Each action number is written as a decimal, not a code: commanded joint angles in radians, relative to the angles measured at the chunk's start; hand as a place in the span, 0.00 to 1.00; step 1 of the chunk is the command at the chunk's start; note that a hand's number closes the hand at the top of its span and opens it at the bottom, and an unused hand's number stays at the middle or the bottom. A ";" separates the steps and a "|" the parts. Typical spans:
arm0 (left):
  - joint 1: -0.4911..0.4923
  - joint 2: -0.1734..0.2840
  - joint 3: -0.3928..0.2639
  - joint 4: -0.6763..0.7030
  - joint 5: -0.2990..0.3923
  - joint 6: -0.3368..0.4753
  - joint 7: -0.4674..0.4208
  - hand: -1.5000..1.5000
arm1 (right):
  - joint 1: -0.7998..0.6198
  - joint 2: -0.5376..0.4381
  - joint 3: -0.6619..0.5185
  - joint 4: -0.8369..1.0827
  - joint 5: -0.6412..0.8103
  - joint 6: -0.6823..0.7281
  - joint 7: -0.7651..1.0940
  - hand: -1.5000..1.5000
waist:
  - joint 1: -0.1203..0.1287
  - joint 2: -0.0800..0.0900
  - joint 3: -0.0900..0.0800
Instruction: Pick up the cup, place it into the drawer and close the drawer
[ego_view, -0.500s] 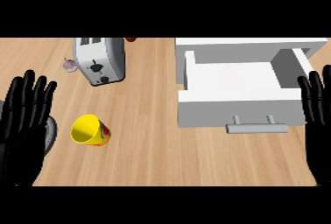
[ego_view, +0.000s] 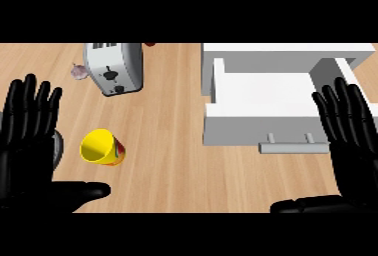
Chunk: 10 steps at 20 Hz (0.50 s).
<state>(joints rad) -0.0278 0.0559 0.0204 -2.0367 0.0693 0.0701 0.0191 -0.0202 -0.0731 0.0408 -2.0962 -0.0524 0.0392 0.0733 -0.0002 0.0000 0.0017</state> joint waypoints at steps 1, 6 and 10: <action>-0.037 -0.035 0.020 0.086 0.035 0.019 -0.013 0.00 | 0.029 -0.001 -0.003 0.019 -0.054 0.045 -0.010 0.00 | -0.003 0.000 -0.002; -0.065 -0.026 0.037 0.089 0.062 0.014 -0.004 0.00 | -0.068 0.001 -0.028 0.051 -0.050 0.025 0.049 0.00 | 0.000 0.000 -0.002; -0.051 -0.039 -0.012 0.055 0.031 0.047 0.019 0.00 | -0.089 0.010 -0.027 0.100 -0.040 0.032 0.018 0.00 | 0.002 0.000 -0.002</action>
<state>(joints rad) -0.0794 0.0200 0.0098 -1.9710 0.0928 0.1169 0.0321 -0.0502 -0.0675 0.0240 -2.0435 -0.0921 0.0734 0.0835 -0.0005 -0.0003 0.0002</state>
